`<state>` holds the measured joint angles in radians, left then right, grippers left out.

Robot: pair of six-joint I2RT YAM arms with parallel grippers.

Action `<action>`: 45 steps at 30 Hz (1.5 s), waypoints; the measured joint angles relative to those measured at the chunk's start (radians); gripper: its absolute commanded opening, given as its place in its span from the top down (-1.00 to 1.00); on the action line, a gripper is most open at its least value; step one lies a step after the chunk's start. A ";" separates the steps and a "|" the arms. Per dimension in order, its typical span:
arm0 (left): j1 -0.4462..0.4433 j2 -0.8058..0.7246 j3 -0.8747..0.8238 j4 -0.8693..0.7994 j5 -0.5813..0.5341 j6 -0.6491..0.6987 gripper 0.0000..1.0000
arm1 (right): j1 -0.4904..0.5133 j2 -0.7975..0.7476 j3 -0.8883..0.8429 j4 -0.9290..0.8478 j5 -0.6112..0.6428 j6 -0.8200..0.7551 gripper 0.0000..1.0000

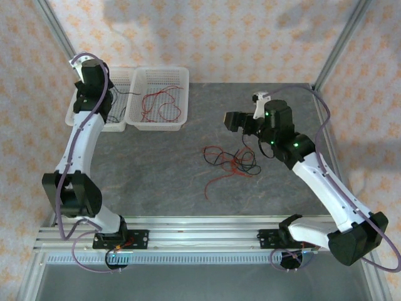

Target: Untangle the cables

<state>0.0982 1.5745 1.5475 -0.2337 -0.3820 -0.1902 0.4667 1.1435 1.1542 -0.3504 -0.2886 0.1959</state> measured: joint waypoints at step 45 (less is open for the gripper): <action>0.074 0.196 -0.236 0.153 0.143 -0.183 -0.36 | 0.010 0.168 -0.187 -0.023 0.046 0.197 -0.59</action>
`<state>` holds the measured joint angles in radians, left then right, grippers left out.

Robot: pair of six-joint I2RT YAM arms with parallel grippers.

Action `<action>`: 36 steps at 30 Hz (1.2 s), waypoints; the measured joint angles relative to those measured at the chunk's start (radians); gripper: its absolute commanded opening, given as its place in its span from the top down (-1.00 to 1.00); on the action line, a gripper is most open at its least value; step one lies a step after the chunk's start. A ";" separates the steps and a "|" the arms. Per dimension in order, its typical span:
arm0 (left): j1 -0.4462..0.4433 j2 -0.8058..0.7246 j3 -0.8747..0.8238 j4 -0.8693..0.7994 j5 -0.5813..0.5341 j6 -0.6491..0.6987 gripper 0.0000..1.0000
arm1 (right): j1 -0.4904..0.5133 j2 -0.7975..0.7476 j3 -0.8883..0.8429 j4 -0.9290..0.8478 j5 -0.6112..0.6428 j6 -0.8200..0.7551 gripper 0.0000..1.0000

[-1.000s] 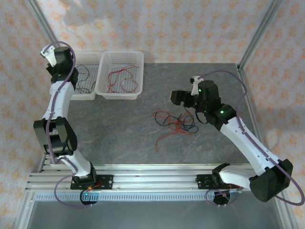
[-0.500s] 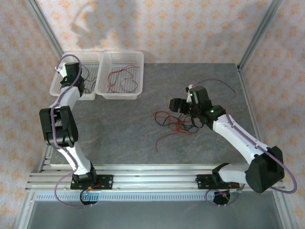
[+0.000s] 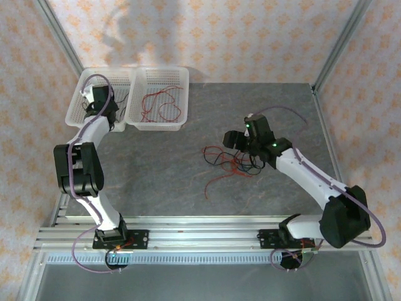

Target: Untangle the cables

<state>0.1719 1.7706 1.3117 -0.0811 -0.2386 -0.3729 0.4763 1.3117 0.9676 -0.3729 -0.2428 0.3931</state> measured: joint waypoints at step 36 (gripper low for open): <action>-0.430 -0.389 -0.072 -0.058 0.182 -0.004 -0.41 | 0.001 0.331 -0.080 0.020 0.219 0.121 0.91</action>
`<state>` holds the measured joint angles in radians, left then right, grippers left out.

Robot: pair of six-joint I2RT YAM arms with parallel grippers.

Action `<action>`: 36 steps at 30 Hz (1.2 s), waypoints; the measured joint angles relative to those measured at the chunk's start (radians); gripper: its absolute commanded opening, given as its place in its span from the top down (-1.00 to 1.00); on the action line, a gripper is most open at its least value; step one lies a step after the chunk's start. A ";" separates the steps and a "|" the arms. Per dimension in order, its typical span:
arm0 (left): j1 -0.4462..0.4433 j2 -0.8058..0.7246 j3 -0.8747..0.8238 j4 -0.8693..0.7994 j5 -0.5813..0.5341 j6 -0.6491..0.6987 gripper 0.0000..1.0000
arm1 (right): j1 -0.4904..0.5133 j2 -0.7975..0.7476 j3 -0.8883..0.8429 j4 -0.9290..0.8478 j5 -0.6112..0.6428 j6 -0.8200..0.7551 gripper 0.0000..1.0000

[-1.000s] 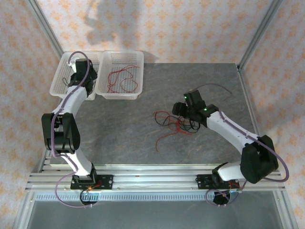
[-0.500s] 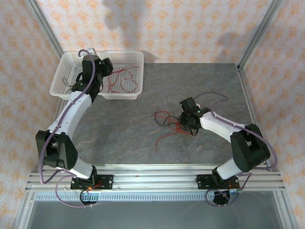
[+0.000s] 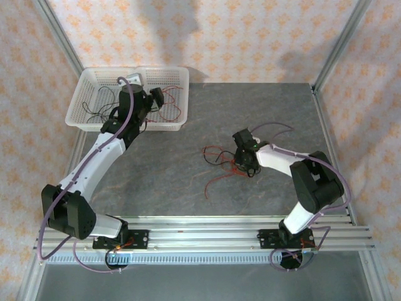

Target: Untangle the cables

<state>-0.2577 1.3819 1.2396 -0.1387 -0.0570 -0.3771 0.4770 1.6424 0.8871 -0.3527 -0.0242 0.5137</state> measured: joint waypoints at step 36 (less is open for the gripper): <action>-0.295 -0.174 -0.240 0.076 0.102 0.066 -0.41 | 0.000 -0.385 0.254 0.045 -0.374 -0.119 1.00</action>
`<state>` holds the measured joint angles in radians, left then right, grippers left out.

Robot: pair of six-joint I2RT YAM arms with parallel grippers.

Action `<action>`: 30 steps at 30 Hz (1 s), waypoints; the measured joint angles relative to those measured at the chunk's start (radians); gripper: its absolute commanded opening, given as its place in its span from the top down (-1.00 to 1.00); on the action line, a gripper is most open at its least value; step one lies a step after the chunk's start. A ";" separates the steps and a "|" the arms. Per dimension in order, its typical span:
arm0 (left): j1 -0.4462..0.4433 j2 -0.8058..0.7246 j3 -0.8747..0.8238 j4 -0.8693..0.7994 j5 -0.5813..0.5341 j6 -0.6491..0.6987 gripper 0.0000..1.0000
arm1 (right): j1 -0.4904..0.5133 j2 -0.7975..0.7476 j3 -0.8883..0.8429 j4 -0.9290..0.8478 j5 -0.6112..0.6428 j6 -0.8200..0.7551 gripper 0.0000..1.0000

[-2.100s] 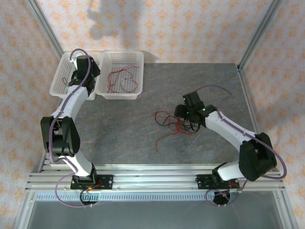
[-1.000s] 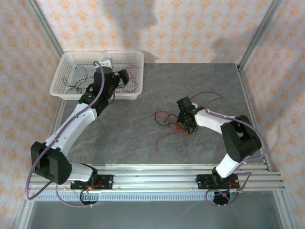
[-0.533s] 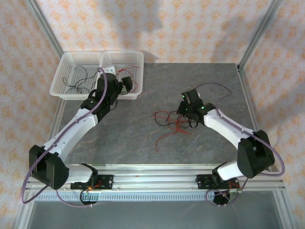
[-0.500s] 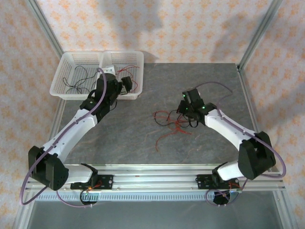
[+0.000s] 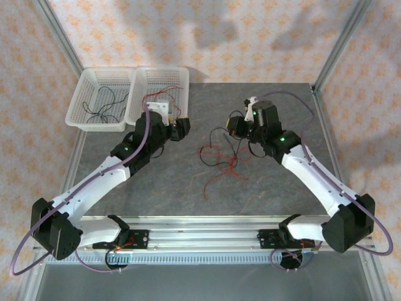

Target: Untangle the cables

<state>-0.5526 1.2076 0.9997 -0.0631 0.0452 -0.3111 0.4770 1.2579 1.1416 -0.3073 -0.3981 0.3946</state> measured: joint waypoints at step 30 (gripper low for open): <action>-0.318 0.109 -0.011 0.330 -0.216 0.208 -0.50 | 0.000 0.064 0.332 0.102 -0.274 0.134 1.00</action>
<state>-0.8707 1.3167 0.9882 0.2672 -0.1711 -0.1028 0.4770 1.3216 1.4738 -0.2054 -0.6716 0.5289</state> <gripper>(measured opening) 0.741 0.041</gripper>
